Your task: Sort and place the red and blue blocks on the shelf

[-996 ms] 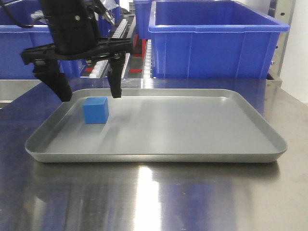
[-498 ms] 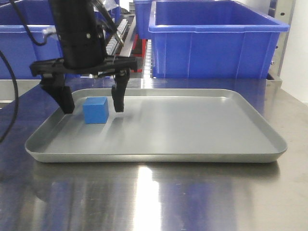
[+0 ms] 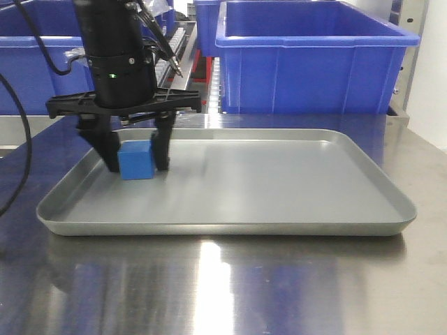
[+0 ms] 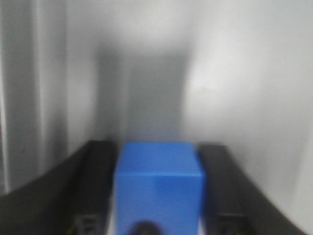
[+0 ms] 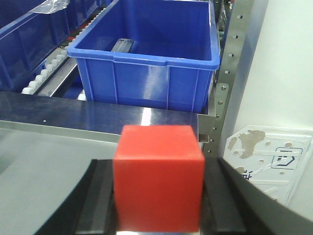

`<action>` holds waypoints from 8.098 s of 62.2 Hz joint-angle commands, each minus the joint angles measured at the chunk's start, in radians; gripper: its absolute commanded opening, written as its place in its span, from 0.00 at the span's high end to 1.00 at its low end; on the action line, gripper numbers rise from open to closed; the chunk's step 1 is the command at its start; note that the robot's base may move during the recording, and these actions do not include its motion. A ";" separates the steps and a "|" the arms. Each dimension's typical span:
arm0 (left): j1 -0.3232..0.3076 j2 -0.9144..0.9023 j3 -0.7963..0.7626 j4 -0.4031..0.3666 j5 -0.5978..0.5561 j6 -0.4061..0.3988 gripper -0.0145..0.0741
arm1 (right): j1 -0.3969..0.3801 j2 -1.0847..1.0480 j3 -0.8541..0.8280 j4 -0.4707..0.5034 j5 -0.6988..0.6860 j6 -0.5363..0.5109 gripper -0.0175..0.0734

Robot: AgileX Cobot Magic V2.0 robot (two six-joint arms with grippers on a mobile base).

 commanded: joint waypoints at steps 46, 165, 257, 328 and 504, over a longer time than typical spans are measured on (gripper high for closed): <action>0.026 -0.430 0.136 -0.079 -0.339 0.283 0.69 | -0.005 0.006 -0.027 0.000 -0.088 -0.010 0.75; 0.424 -1.624 1.216 -0.056 -1.126 0.517 0.69 | -0.005 0.006 -0.027 0.000 -0.088 -0.010 0.75; 0.424 -1.622 1.216 -0.056 -1.125 0.517 0.69 | -0.005 0.006 -0.027 0.000 -0.088 -0.010 0.75; 0.424 -1.622 1.216 -0.056 -1.125 0.517 0.69 | -0.005 0.006 -0.027 0.000 -0.088 -0.010 0.75; 0.424 -1.622 1.216 -0.056 -1.125 0.517 0.69 | -0.005 0.006 -0.027 0.000 -0.088 -0.010 0.75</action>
